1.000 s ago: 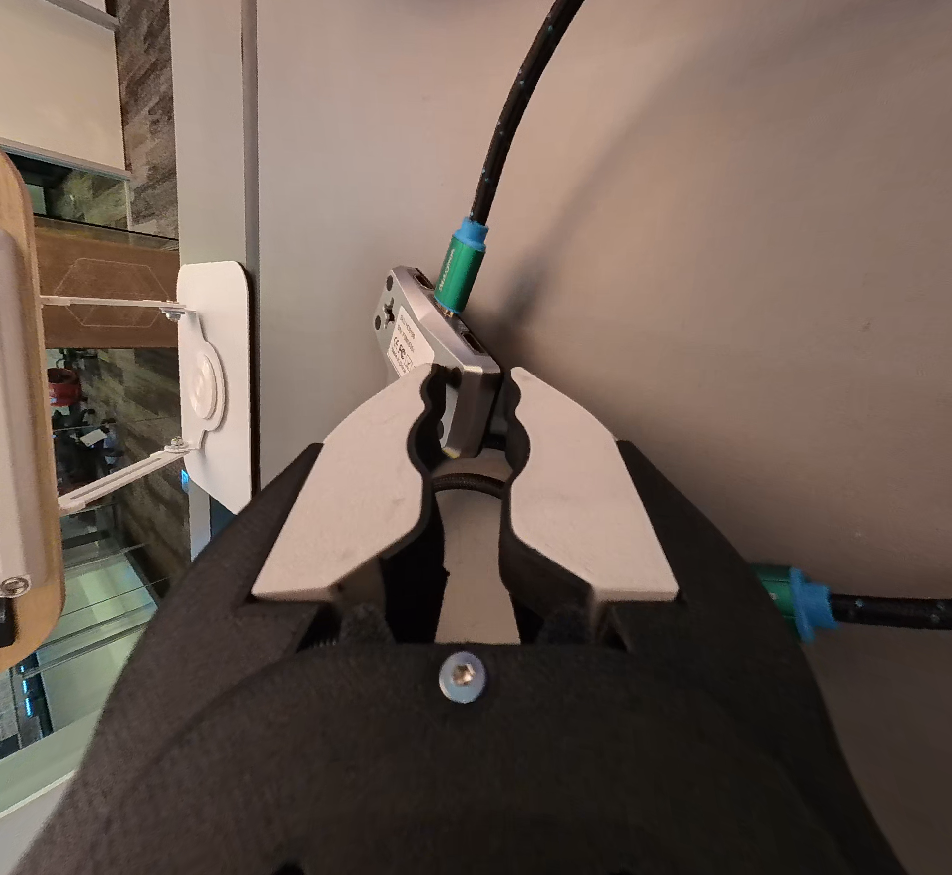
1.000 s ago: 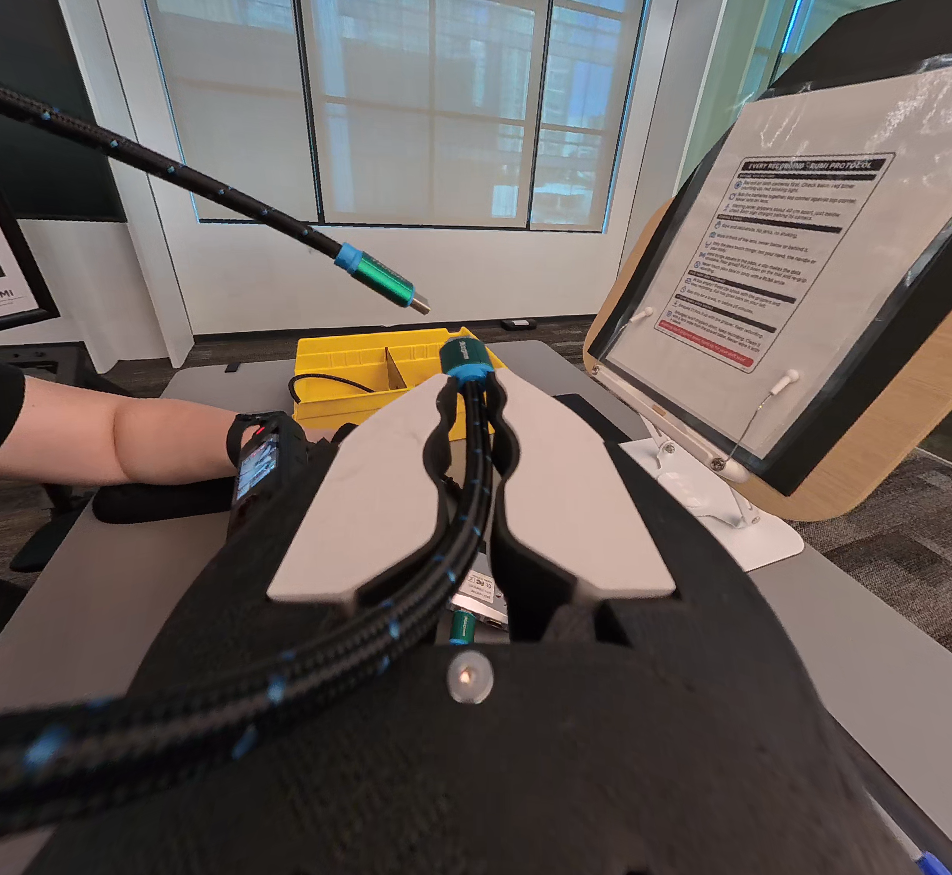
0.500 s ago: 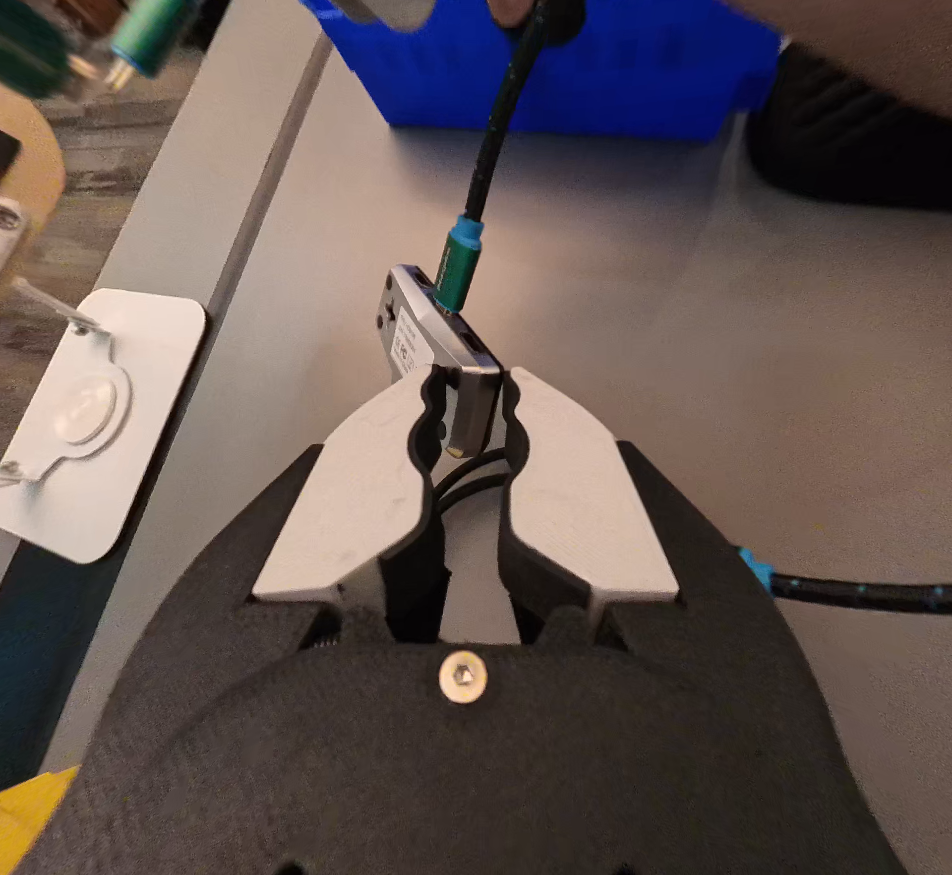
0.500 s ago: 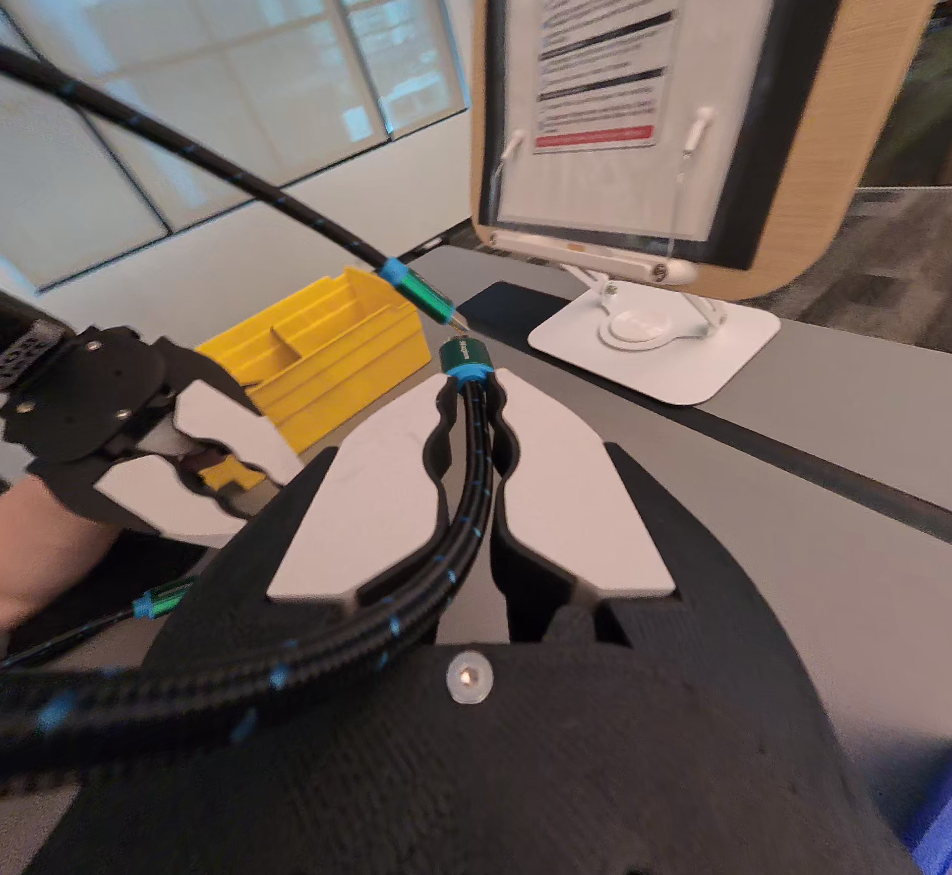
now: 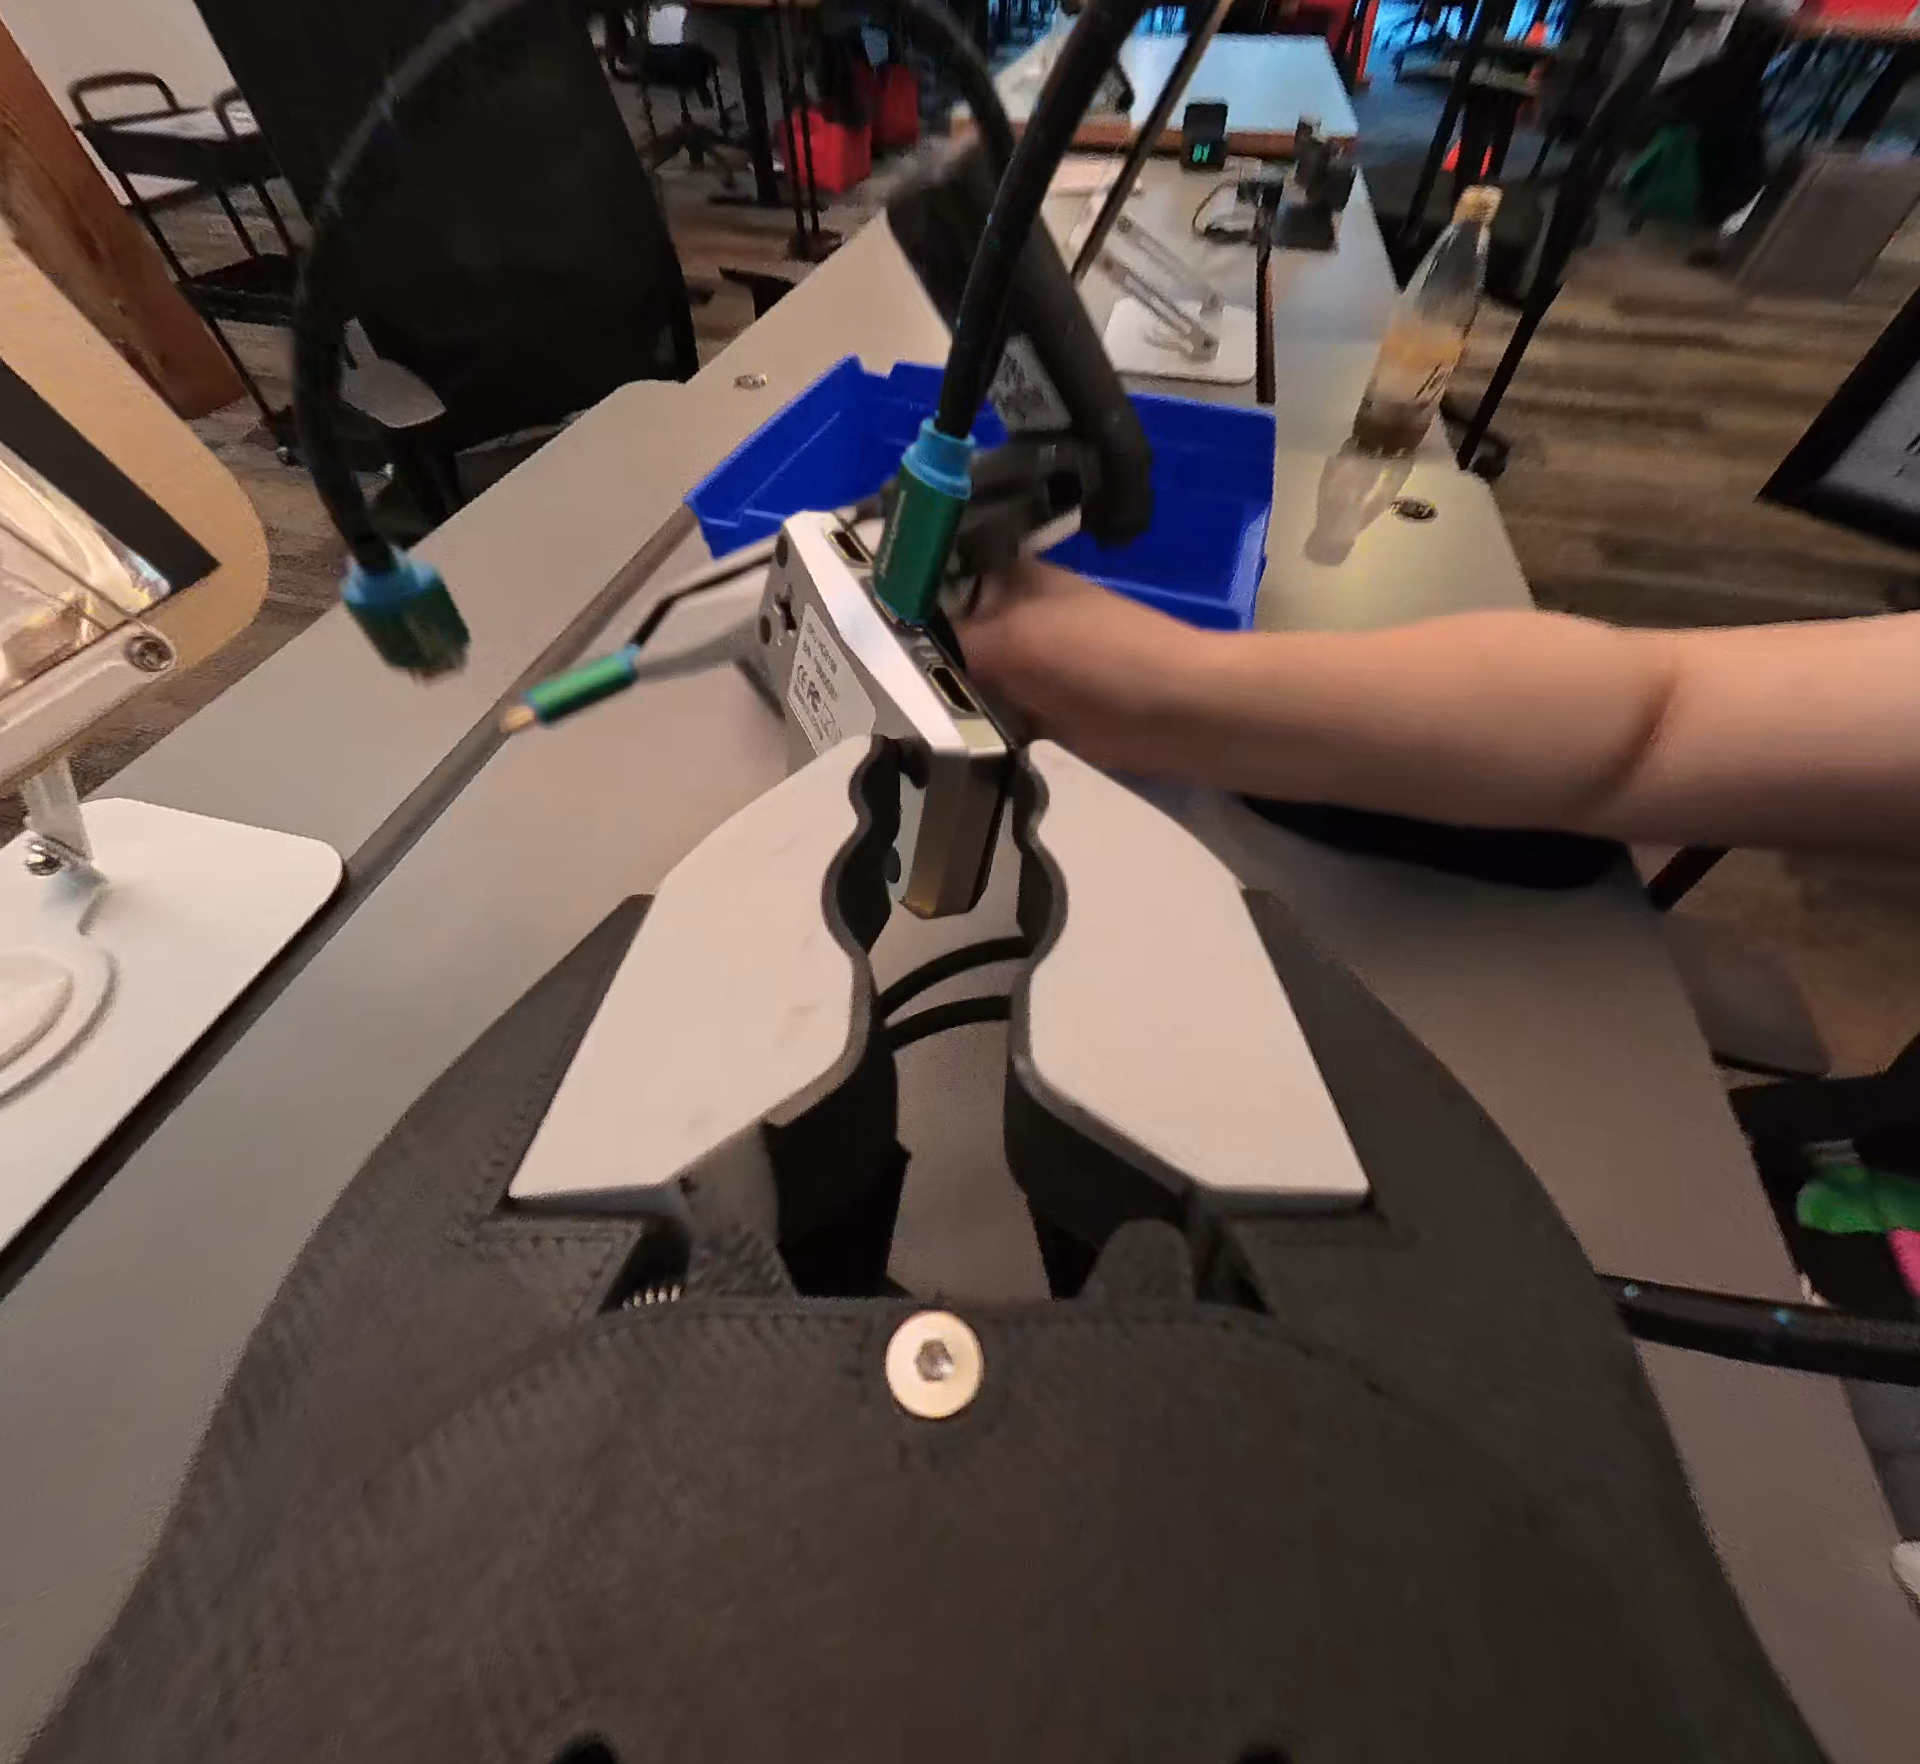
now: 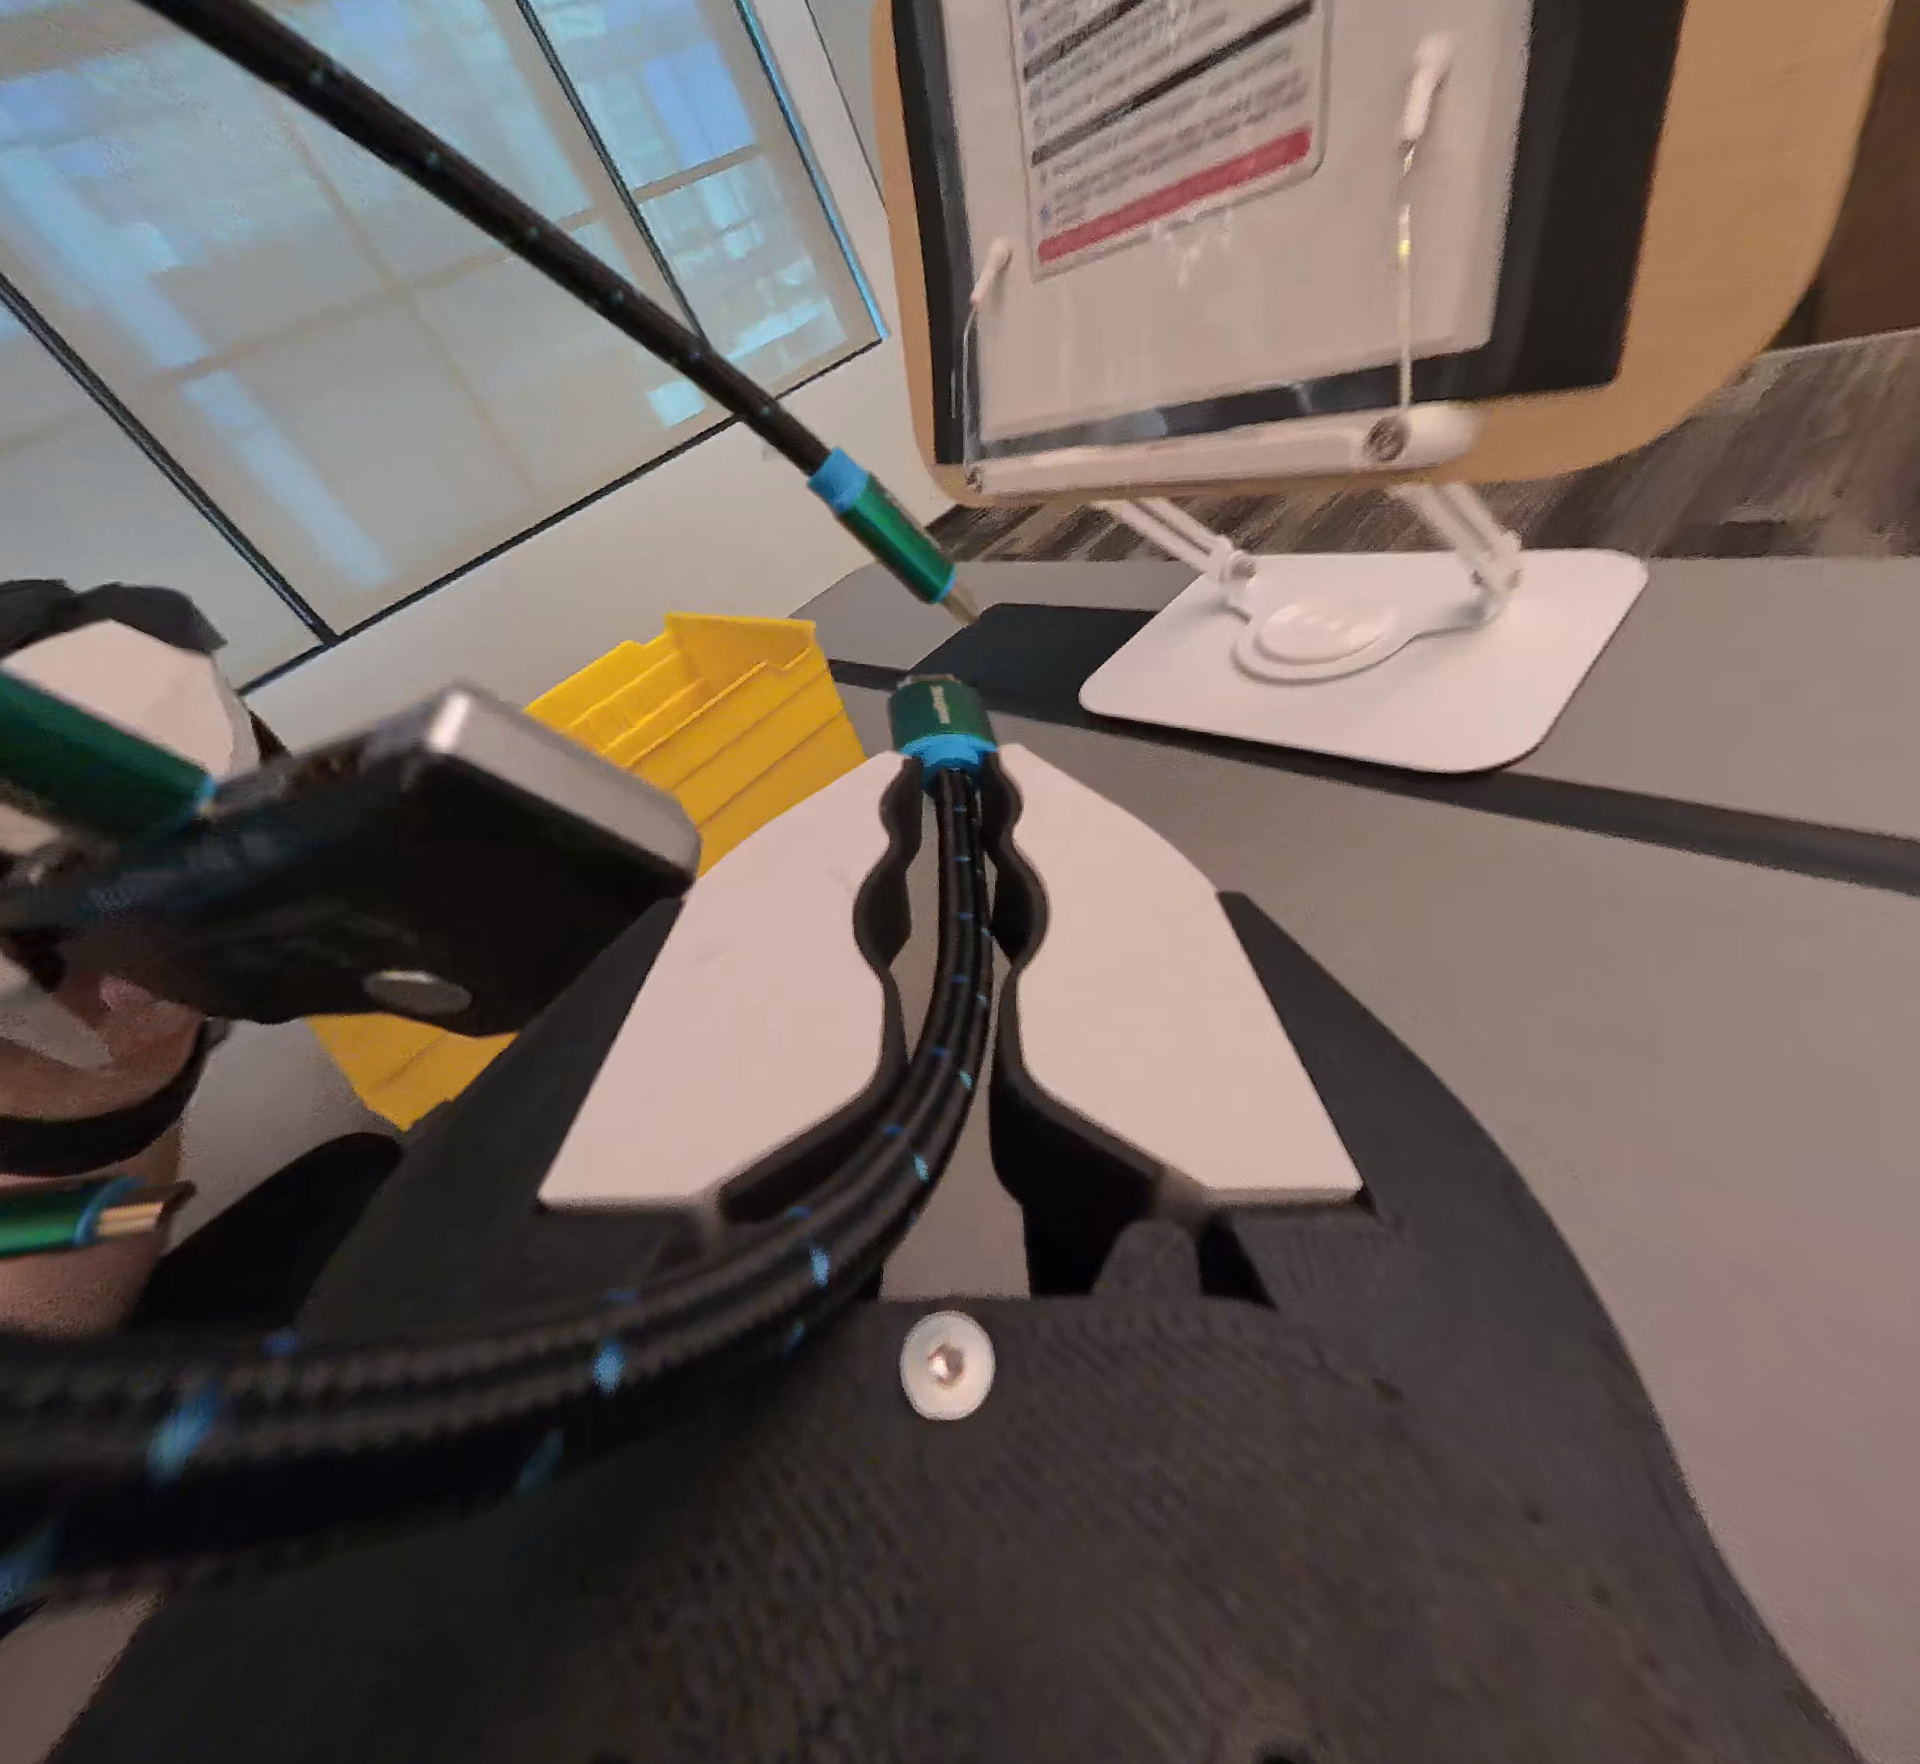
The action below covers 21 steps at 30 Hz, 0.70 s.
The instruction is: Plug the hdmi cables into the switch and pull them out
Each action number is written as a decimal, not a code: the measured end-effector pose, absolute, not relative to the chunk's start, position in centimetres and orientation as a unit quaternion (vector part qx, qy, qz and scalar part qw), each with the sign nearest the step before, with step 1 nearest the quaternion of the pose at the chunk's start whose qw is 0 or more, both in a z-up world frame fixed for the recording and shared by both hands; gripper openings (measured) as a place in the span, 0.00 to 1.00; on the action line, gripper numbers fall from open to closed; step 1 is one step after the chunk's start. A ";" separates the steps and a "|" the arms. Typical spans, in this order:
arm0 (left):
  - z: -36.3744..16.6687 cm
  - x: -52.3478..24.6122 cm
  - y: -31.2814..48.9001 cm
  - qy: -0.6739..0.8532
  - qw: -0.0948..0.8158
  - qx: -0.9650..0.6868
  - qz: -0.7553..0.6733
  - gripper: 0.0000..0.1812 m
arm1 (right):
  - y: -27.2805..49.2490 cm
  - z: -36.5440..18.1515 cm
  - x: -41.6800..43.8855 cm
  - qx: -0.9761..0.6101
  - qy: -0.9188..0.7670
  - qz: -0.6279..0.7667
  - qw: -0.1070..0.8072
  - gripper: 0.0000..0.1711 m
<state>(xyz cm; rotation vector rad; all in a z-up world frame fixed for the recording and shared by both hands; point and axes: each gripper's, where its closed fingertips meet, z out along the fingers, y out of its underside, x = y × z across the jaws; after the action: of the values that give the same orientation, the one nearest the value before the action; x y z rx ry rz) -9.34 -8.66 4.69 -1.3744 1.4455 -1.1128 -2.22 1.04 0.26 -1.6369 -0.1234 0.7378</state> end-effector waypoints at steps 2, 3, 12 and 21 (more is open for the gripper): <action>5.0 -9.5 -8.2 0.559 0.415 -0.552 -0.459 0.11 | 1.0 -0.2 -3.2 -0.709 -0.052 0.327 0.623 0.06; 5.0 -9.5 -8.0 0.553 0.415 -0.554 -0.464 0.11 | 0.9 -0.1 -3.7 -0.703 -0.057 0.330 0.627 0.07; 6.1 -10.0 -5.8 0.484 0.454 -0.571 -0.484 0.11 | -0.7 2.2 -5.7 -0.610 -0.067 0.427 0.664 0.06; 7.4 -9.7 -8.3 0.461 0.372 -0.543 -0.596 0.11 | -0.9 2.0 -6.4 -0.596 -0.075 0.421 0.679 0.06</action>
<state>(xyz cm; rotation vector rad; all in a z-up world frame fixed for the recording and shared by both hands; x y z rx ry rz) -9.68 -8.25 7.43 -1.3917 1.1815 -1.5270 -6.37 -0.91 2.00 -1.3392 -0.1676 0.9461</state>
